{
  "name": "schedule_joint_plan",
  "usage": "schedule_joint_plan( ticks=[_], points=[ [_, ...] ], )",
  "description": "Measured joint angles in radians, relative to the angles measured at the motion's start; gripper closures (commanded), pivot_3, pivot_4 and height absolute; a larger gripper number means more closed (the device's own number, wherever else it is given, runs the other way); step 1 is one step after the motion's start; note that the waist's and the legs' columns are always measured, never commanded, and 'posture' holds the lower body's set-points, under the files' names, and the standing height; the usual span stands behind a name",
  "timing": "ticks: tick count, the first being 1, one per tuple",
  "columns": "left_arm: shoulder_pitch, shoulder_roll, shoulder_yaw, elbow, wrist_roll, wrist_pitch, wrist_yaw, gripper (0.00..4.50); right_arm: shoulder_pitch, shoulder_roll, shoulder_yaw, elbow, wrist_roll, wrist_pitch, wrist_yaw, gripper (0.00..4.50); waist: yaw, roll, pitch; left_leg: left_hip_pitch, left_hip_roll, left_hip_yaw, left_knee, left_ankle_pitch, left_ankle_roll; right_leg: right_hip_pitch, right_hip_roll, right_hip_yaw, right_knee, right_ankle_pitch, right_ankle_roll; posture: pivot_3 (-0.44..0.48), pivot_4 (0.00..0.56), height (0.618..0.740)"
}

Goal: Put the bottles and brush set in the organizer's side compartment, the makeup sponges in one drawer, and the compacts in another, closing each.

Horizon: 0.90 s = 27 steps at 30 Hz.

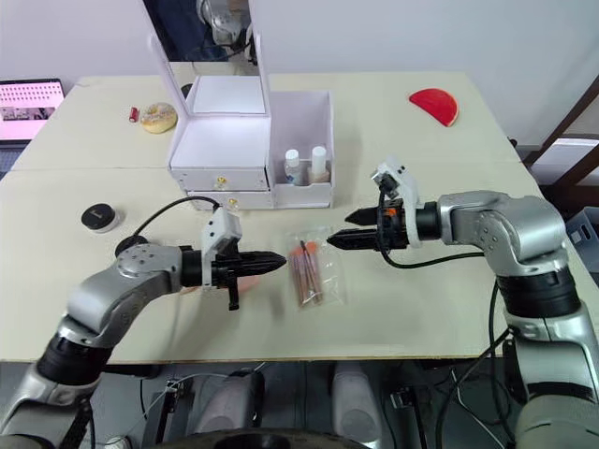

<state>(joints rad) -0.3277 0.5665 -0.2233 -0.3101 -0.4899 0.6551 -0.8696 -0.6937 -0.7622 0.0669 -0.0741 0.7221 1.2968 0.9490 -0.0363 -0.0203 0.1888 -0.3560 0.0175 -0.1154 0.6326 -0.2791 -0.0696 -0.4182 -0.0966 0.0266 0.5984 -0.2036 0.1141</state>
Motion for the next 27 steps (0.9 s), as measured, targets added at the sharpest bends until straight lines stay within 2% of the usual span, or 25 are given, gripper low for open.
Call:
schedule_joint_plan(
  ticks=[5,9,19,27],
  points=[
    [-0.005,-0.015,-0.048,0.08,0.069,-0.042,-0.016,4.43,-0.061,0.059,0.003,0.113,0.03,0.219,-0.042,0.0,0.001,0.0,0.0,-0.001,0.0,0.0,-0.001,0.0,0.0,-0.001,0.0,0.0,-0.001,0.0,0.0,0.0,0.15,0.739],
    [-0.023,-0.028,-0.077,0.099,0.103,-0.06,-0.023,4.43,-0.097,0.122,0.004,0.196,0.02,0.283,-0.091,0.0,0.001,0.0,0.0,-0.001,0.0,0.0,0.0,0.0,0.0,-0.001,0.0,0.0,-0.001,0.0,0.0,0.0,0.15,0.739],
    [-0.039,-0.028,-0.091,0.119,0.164,-0.072,-0.034,4.43,-0.109,0.16,0.07,0.297,-0.053,0.218,-0.13,0.0,-0.006,0.0,0.0,0.0,0.0,0.0,0.0,0.0,0.0,0.0,0.0,0.0,0.0,0.001,0.003,0.0,0.15,0.739],
    [-0.042,-0.042,-0.11,0.124,0.189,-0.072,-0.043,4.43,-0.113,0.27,0.069,0.293,-0.079,0.191,-0.163,0.0,-0.012,0.0,-0.001,0.002,0.0,-0.001,0.0,0.0,0.0,0.0,0.001,0.0,0.003,0.001,0.003,0.0,0.15,0.739]
  ],
)
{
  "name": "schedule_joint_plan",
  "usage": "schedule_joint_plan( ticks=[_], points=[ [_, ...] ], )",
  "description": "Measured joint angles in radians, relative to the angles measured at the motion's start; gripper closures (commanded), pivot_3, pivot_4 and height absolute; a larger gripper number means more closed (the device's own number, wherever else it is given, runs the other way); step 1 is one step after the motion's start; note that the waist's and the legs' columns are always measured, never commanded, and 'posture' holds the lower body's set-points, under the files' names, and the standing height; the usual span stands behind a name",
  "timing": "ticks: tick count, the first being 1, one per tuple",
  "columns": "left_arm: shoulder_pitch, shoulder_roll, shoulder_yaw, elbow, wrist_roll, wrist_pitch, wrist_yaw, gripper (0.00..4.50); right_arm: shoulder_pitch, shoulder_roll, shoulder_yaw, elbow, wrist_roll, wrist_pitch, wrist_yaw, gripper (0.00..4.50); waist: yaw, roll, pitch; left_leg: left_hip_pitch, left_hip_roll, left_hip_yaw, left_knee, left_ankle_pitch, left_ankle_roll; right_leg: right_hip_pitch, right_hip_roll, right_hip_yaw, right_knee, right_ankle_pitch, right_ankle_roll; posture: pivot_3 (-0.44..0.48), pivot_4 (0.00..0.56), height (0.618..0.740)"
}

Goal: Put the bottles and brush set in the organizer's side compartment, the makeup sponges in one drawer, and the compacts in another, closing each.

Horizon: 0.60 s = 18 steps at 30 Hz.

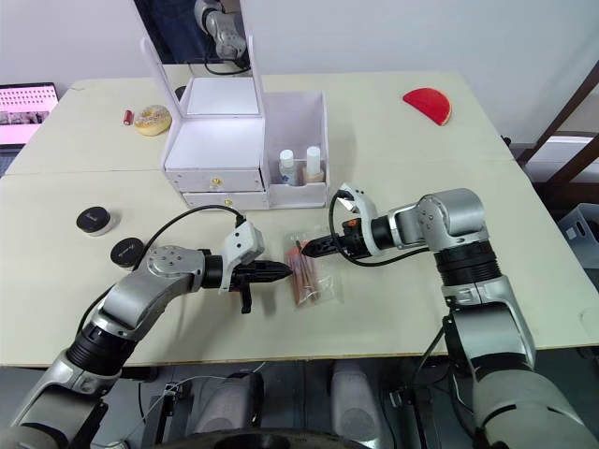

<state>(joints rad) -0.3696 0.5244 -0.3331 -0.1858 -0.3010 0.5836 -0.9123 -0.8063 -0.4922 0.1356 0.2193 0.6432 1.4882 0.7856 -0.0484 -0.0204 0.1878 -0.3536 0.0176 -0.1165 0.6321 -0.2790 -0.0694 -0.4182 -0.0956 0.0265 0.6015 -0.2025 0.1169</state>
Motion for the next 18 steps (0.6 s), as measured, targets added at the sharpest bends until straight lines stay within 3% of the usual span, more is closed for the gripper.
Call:
schedule_joint_plan(
  ticks=[4,7,14,15,18],
  points=[
    [-0.011,-0.003,-0.001,0.017,0.009,0.0,-0.001,4.43,-0.003,0.034,-0.004,-0.006,0.0,0.014,-0.012,0.0,0.002,0.0,0.0,-0.001,0.0,0.0,0.0,0.0,0.0,0.0,0.0,0.0,-0.001,0.0,0.001,0.0,0.15,0.739],
    [-0.019,-0.004,-0.001,0.017,0.011,0.0,-0.002,4.5,-0.003,0.05,-0.008,-0.004,0.0,0.025,-0.016,0.82,0.003,0.0,0.0,-0.001,0.0,0.0,-0.001,0.0,0.0,0.0,0.0,0.0,-0.001,0.0,0.001,0.0,0.15,0.739],
    [-0.018,-0.004,-0.001,0.017,0.015,0.0,-0.004,4.5,0.01,0.072,0.021,0.021,-0.007,0.031,-0.02,4.27,0.005,0.0,0.0,-0.003,0.0,0.0,-0.001,0.0,0.0,-0.001,0.0,0.0,-0.002,0.0,0.001,0.0,0.15,0.739],
    [-0.019,-0.004,-0.001,0.017,0.016,0.0,-0.005,4.5,0.01,0.072,0.021,0.021,-0.006,0.031,-0.02,4.48,0.005,0.0,0.0,-0.003,0.0,0.0,-0.001,0.0,0.0,-0.001,0.0,0.0,-0.002,0.0,0.001,0.0,0.15,0.739],
    [-0.018,-0.004,-0.001,0.017,0.016,0.0,-0.008,4.5,0.01,0.074,0.017,0.022,-0.007,0.03,-0.02,4.48,0.005,0.0,0.0,-0.003,0.0,0.0,-0.001,0.0,0.0,-0.001,0.0,0.0,-0.002,0.0,0.001,0.0,0.15,0.739]
  ],
)
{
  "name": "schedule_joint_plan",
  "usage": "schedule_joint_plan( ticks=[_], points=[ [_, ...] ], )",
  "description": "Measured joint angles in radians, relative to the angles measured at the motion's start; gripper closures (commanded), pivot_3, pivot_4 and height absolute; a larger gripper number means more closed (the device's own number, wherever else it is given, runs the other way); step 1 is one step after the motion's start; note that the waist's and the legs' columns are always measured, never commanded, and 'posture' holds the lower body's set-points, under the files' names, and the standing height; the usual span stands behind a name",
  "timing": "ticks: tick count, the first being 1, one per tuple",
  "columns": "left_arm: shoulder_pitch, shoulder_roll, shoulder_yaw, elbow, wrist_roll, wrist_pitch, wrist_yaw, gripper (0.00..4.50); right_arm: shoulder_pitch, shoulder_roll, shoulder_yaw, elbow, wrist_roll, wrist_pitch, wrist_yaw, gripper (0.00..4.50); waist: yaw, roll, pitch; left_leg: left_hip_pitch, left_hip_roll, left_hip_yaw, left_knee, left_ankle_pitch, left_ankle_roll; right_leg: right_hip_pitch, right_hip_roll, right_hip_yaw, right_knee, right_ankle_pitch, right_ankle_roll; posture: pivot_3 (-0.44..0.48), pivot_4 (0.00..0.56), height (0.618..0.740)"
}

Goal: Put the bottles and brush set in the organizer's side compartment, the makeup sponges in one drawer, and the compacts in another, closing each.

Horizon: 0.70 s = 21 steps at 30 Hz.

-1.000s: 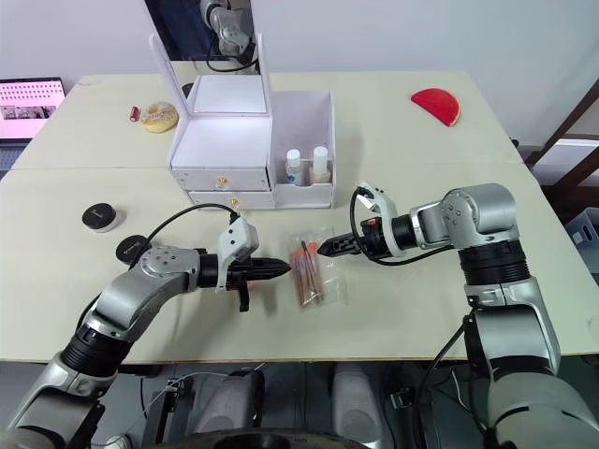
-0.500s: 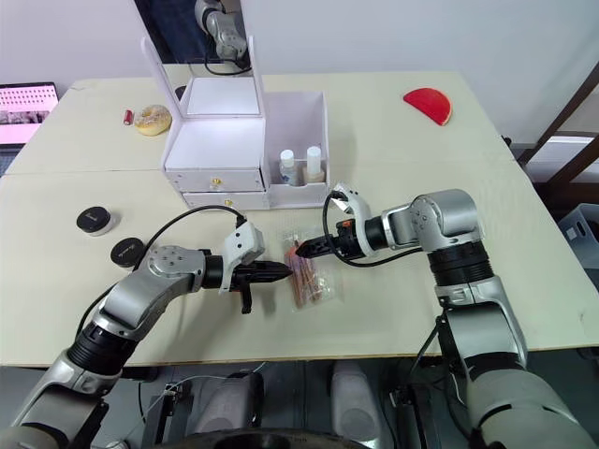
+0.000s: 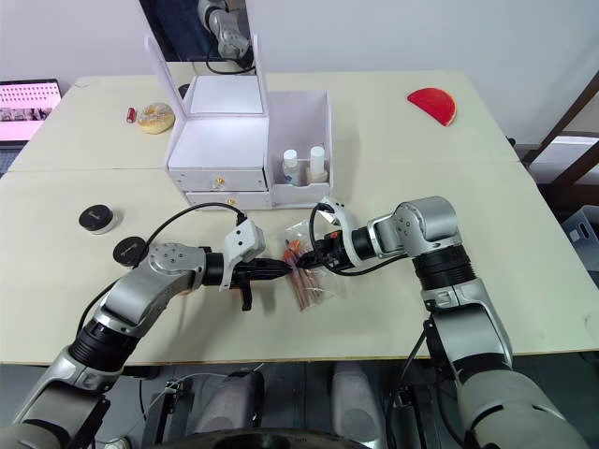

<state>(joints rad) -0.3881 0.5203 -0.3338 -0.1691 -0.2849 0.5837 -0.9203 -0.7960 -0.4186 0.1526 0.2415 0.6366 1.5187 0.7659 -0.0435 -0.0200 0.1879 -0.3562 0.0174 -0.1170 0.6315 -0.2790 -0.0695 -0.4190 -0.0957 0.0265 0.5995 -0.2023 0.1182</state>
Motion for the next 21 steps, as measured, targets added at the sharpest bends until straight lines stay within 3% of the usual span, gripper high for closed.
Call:
schedule_joint_plan(
  ticks=[7,10,17,21],
  points=[
    [0.0,-0.001,0.001,0.0,0.0,0.0,-0.001,4.5,0.0,0.0,-0.005,0.003,0.0,-0.006,0.0,4.48,0.0,0.0,0.0,0.0,0.0,0.0,0.0,0.0,0.0,0.0,0.0,0.0,0.0,0.0,0.0,0.0,0.15,0.739],
    [-0.001,-0.01,0.021,0.0,-0.011,-0.001,0.001,3.64,0.0,-0.001,-0.008,0.003,0.0,-0.006,0.001,4.5,0.0,0.0,0.0,0.0,0.0,0.0,0.0,0.0,0.0,0.0,0.0,0.0,0.0,0.0,0.0,0.0,0.15,0.739],
    [-0.008,0.023,0.123,-0.054,-0.101,0.034,-0.031,0.05,-0.001,-0.006,-0.065,0.003,0.004,0.001,-0.002,4.5,0.0,0.0,0.0,-0.001,0.0,0.0,0.0,0.0,0.0,0.0,0.0,0.0,0.0,0.0,0.0,0.0,0.15,0.739],
    [0.011,0.102,0.275,-0.179,-0.256,0.148,-0.045,0.05,-0.005,-0.047,-0.158,-0.037,0.032,0.043,-0.006,4.5,0.0,0.0,0.0,-0.002,0.0,0.0,-0.001,0.0,0.0,-0.002,0.0,0.0,0.0,0.0,0.001,0.0,0.15,0.739]
  ],
)
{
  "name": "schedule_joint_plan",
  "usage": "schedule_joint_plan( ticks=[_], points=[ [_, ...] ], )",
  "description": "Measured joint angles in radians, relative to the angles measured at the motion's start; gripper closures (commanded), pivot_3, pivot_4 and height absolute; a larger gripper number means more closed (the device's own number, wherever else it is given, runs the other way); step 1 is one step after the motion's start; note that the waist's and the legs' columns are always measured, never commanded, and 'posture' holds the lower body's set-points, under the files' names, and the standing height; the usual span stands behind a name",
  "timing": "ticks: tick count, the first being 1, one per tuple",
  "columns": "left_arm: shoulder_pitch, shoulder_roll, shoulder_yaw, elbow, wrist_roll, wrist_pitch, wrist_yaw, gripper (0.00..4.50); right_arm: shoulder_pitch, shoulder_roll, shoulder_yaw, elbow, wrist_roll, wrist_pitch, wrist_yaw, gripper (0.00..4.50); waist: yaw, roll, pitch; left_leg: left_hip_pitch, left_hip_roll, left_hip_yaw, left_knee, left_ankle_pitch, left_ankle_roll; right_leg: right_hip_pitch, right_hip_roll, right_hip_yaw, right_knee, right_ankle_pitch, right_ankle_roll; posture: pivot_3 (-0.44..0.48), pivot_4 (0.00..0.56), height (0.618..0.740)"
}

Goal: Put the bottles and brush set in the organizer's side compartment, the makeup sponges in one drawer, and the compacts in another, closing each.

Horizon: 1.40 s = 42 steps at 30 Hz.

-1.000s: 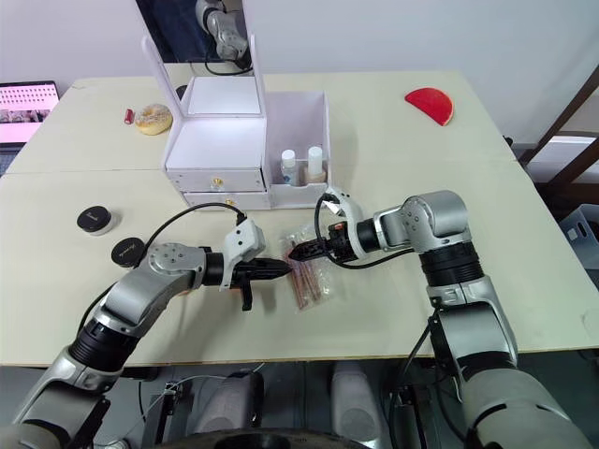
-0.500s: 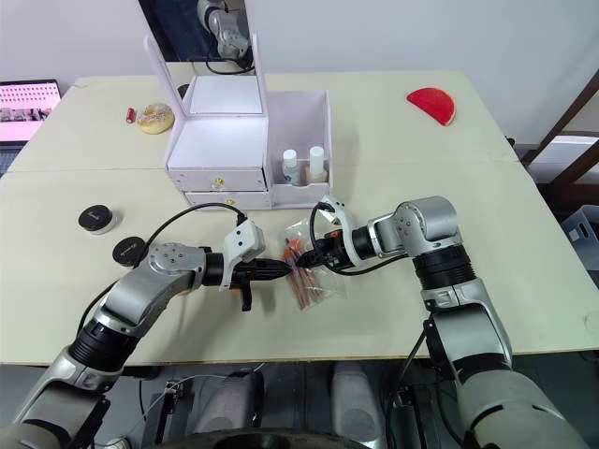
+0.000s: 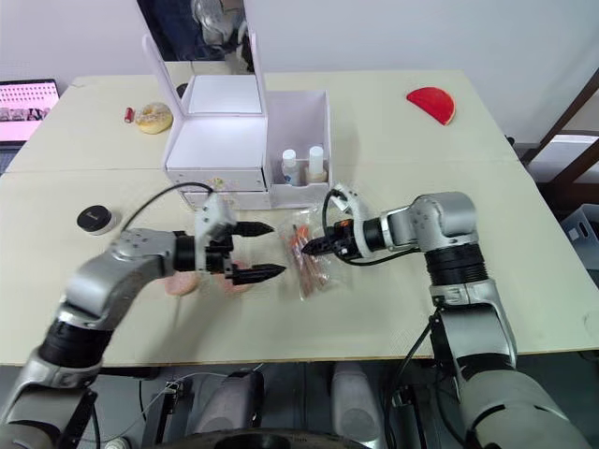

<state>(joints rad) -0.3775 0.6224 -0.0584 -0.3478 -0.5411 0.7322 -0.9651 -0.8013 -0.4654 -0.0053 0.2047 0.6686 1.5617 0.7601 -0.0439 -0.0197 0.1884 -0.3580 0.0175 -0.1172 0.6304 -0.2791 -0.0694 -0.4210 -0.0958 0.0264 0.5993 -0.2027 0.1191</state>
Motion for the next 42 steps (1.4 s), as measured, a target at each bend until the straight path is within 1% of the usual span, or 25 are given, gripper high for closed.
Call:
schedule_joint_plan(
  ticks=[3,6,8,10,11,14,16,19,25,26,29,33,40,42],
  points=[
    [0.038,0.062,0.141,-0.073,-0.127,0.086,0.007,0.05,0.001,-0.046,-0.067,-0.112,0.061,0.025,0.017,4.5,-0.001,0.0,0.0,0.0,0.0,0.0,-0.001,0.0,0.0,0.0,0.0,0.0,0.0,-0.001,0.001,0.0,0.15,0.739],
    [0.087,0.116,0.251,-0.119,-0.212,0.147,0.025,0.05,0.011,-0.077,-0.118,-0.256,0.142,0.007,0.069,4.5,-0.001,0.0,0.0,0.0,0.0,0.0,-0.002,0.0,0.0,0.0,0.0,0.0,0.0,-0.002,0.002,0.0,0.15,0.739],
    [0.117,0.139,0.312,-0.14,-0.252,0.174,0.049,0.05,0.019,-0.082,-0.143,-0.332,0.184,-0.045,0.1,4.5,0.0,0.0,0.0,0.0,0.0,0.0,-0.001,0.0,0.0,0.0,0.0,0.0,0.0,-0.002,0.002,0.0,0.15,0.739],
    [0.146,0.139,0.37,-0.16,-0.29,0.192,0.089,0.05,0.013,-0.054,-0.18,-0.374,0.208,-0.141,0.107,4.5,-0.001,0.0,0.0,0.0,0.0,0.0,0.0,0.0,0.0,0.0,0.0,0.0,-0.001,-0.002,0.002,0.0,0.15,0.739],
    [0.161,0.136,0.402,-0.172,-0.315,0.201,0.114,0.05,0.0,-0.035,-0.181,-0.379,0.193,-0.221,0.104,4.5,-0.002,0.0,0.0,0.0,0.0,0.0,0.0,0.0,0.0,0.0,0.0,0.0,-0.001,-0.003,0.0,0.0,0.15,0.739],
    [0.185,0.121,0.466,-0.204,-0.372,0.218,0.191,0.05,-0.073,0.001,-0.153,-0.331,0.085,-0.48,0.087,4.5,-0.002,0.0,0.001,0.001,0.0,0.0,0.0,0.0,0.0,0.0,0.0,0.0,0.0,-0.004,0.001,0.0,0.15,0.739],
    [0.2,0.12,0.479,-0.218,-0.396,0.22,0.224,0.05,-0.12,0.007,-0.114,-0.247,0.004,-0.634,0.094,4.5,0.0,0.0,0.0,0.002,0.0,0.0,0.0,0.0,0.0,0.001,0.0,0.0,0.0,-0.003,0.0,0.0,0.15,0.739],
    [0.211,0.119,0.473,-0.227,-0.415,0.219,0.256,0.05,-0.206,0.03,-0.06,0.014,-0.127,-0.861,0.111,4.5,-0.001,0.0,0.001,0.001,0.0,0.0,0.001,0.0,-0.001,0.001,0.0,0.0,-0.001,-0.001,-0.005,0.0,0.15,0.739],
    [0.214,0.119,0.465,-0.246,-0.433,0.197,0.289,0.05,-0.448,0.091,-0.044,0.612,-0.295,-1.247,0.157,4.5,-0.005,0.0,0.001,0.0,0.0,0.0,-0.003,0.0,-0.001,-0.001,0.0,0.0,-0.002,-0.001,-0.004,0.0,0.15,0.739],
    [0.214,0.119,0.465,-0.247,-0.436,0.194,0.295,0.05,-0.478,0.102,-0.047,0.697,-0.312,-1.303,0.164,4.5,-0.007,0.0,0.001,0.0,0.0,0.0,-0.004,0.0,-0.001,-0.002,0.0,0.0,-0.002,-0.001,-0.003,0.0,0.15,0.739],
    [0.218,0.119,0.469,-0.249,-0.455,0.189,0.311,0.05,-0.523,0.134,-0.061,0.875,-0.344,-1.41,0.172,4.5,-0.013,0.0,0.001,-0.001,0.0,0.0,-0.005,0.0,-0.001,-0.002,0.0,0.0,-0.003,0.0,-0.001,0.0,0.15,0.739],
    [0.235,0.12,0.473,-0.259,-0.474,0.176,0.33,0.05,-0.545,0.17,-0.074,1.001,-0.382,-1.482,0.173,4.5,-0.02,0.001,0.001,-0.002,0.0,0.0,-0.005,0.0,-0.001,-0.002,0.0,0.0,-0.004,0.0,-0.001,0.0,0.15,0.739],
    [0.249,0.126,0.488,-0.281,-0.51,0.157,0.364,0.05,-0.553,0.189,-0.099,1.053,-0.428,-1.53,0.166,4.5,-0.027,0.001,0.001,-0.001,0.0,0.0,-0.003,0.0,-0.001,-0.002,0.0,0.0,-0.002,0.0,-0.001,0.0,0.15,0.739],
    [0.25,0.128,0.49,-0.284,-0.519,0.153,0.371,0.0,-0.554,0.2,-0.1,1.056,-0.442,-1.541,0.164,3.52,-0.029,0.001,0.001,0.0,0.0,0.0,-0.003,0.0,-0.001,-0.002,0.0,0.0,-0.002,0.0,-0.001,0.0,0.15,0.739]
  ],
)
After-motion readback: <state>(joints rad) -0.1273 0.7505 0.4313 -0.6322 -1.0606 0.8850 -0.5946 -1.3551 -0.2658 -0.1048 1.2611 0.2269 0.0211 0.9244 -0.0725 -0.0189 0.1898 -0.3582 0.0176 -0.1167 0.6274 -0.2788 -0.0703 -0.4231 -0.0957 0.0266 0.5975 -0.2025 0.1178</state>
